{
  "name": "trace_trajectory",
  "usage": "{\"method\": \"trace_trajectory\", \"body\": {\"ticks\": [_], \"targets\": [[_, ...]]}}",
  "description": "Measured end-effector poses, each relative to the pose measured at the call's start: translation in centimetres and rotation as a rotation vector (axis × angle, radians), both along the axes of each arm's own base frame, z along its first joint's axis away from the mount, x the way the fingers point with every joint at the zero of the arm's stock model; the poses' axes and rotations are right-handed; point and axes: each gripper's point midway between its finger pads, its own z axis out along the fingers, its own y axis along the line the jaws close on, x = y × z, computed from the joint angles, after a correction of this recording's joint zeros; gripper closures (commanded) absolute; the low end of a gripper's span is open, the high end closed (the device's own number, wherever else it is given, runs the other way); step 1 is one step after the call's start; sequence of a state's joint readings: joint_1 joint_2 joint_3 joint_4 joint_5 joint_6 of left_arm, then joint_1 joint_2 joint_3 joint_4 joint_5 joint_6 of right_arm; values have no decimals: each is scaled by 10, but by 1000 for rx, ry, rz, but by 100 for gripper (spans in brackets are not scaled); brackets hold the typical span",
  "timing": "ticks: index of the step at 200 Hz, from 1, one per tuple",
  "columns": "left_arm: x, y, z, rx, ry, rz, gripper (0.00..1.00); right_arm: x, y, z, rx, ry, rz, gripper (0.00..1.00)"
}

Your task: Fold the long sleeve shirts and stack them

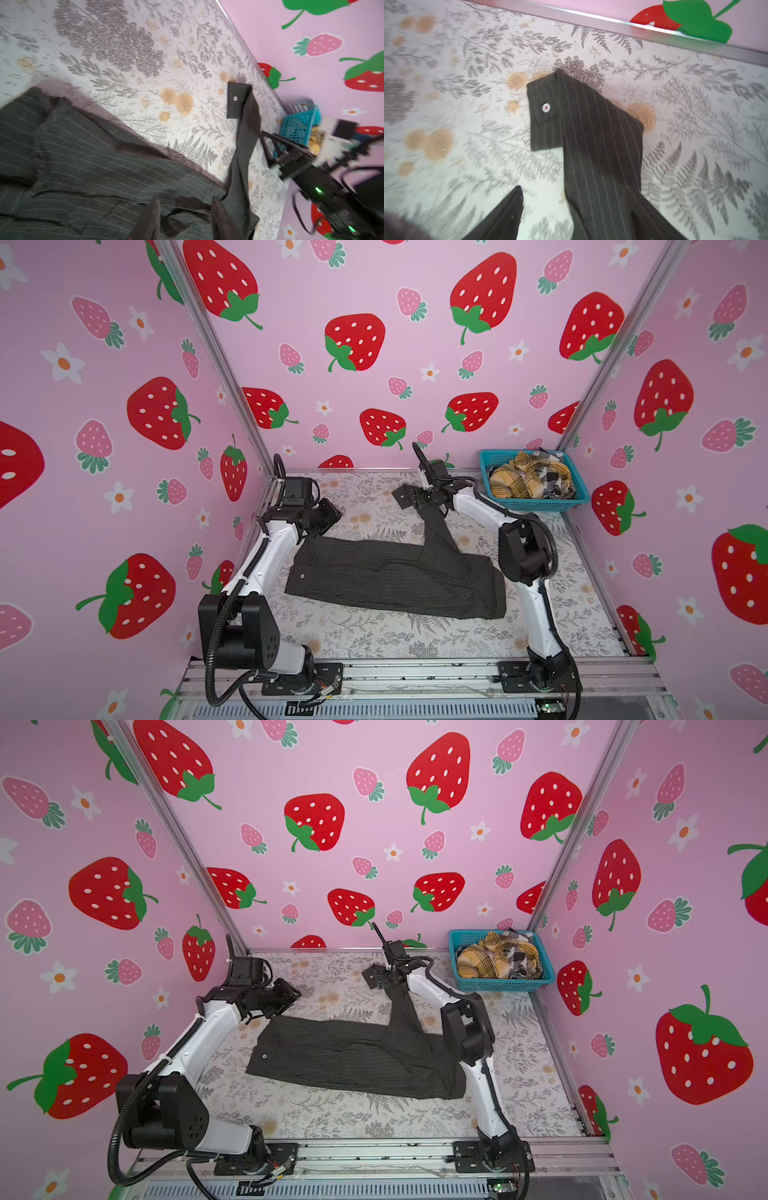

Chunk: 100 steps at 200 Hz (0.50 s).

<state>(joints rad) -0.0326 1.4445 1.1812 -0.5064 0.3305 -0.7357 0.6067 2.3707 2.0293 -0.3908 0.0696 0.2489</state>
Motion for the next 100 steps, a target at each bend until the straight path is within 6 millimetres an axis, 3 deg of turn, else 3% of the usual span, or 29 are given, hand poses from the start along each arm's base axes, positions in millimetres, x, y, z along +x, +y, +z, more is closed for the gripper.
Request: {"method": "trace_trajectory", "body": {"ticks": [21, 37, 50, 63, 78, 100], "targets": [[-8, -17, -12, -57, 13, -20, 57, 21, 5, -28, -68, -19, 7, 19], [-16, -28, -23, -76, 45, -43, 56, 31, 7, -41, -104, -33, 7, 26], [-19, -34, -25, -85, 54, -62, 56, 37, 8, -45, -120, -45, 13, 39], [-19, -38, -24, -95, 47, -78, 55, 38, 8, -47, -131, -50, 18, 69], [-18, -41, -24, -105, 45, -92, 52, 38, 8, -46, -138, -49, 24, 88], [-14, -46, -34, -130, 70, -103, 46, 36, 8, -46, -145, -47, 33, 100]]}}
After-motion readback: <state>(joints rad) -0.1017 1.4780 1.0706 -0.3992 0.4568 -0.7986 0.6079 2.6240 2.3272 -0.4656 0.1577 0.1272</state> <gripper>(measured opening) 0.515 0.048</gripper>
